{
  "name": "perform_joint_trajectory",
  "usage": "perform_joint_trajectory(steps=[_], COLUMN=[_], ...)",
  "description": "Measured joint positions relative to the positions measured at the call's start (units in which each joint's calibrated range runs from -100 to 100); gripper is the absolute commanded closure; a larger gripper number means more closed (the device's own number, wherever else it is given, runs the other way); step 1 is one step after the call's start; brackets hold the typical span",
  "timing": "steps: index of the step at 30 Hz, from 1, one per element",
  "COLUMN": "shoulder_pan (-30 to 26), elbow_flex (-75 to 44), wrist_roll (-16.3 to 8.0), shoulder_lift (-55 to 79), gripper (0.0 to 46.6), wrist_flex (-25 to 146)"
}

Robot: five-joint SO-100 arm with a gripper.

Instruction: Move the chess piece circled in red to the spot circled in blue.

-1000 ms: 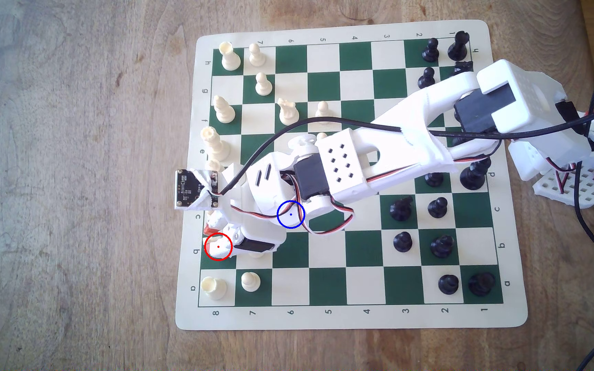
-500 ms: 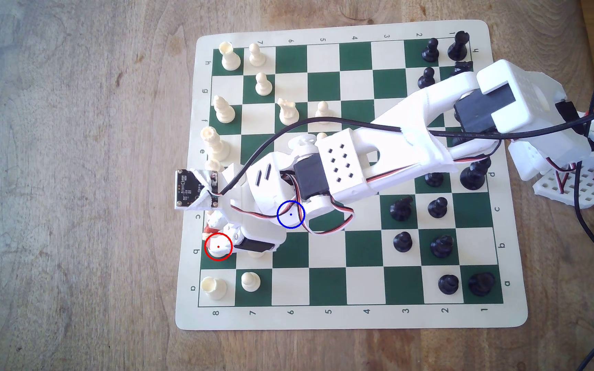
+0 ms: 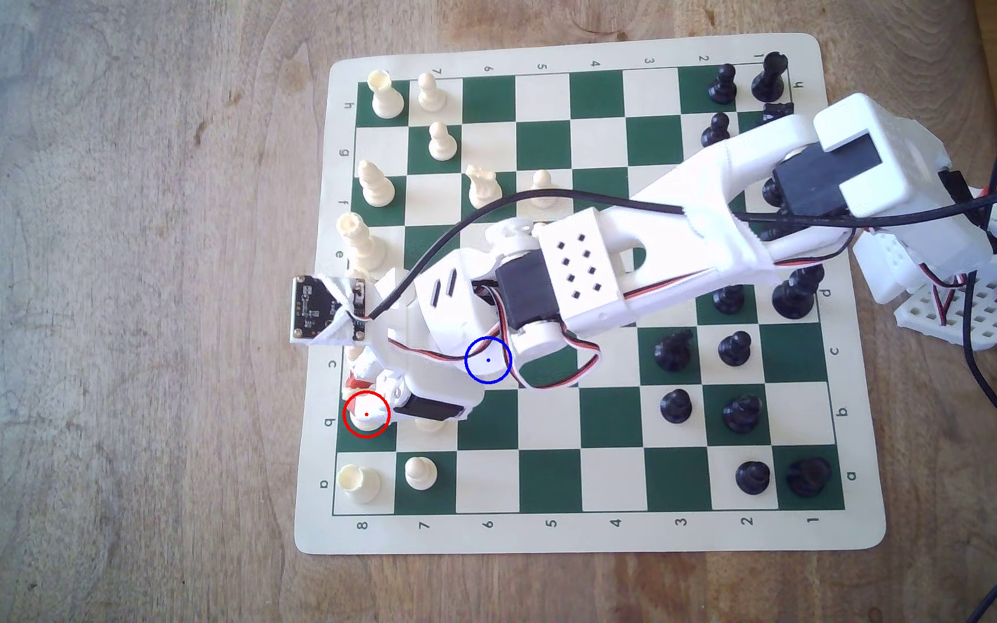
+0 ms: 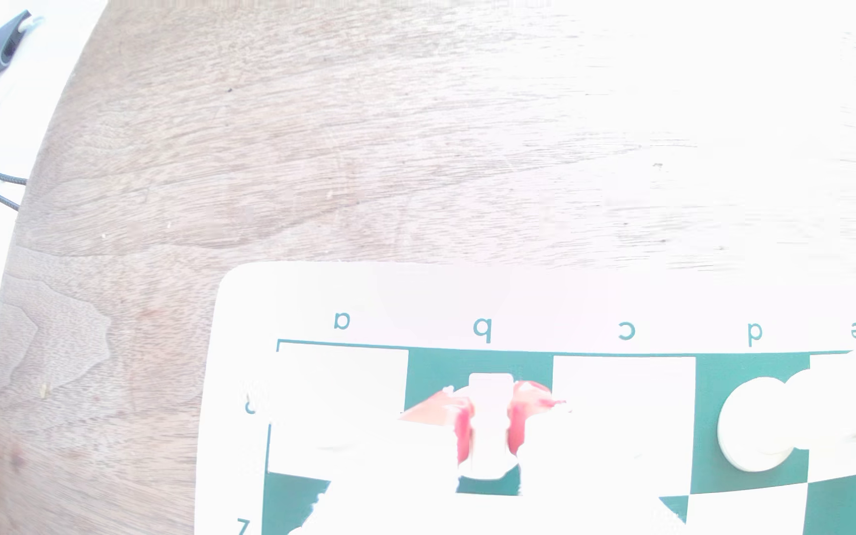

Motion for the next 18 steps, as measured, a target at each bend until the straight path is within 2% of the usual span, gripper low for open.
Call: perform_joint_trajectory(steps=[5,10,18], shoulder_pan=[0.00,0.00,0.00], elbow_flex=[0.27,5.42,23.68], wrist_roll=[-0.15,-0.15,-0.15], shoulder_lift=[-7.54,-16.84,-32.17], gripper=[46.4,46.4,46.4], wrist_flex=[4.38,7.25,7.25])
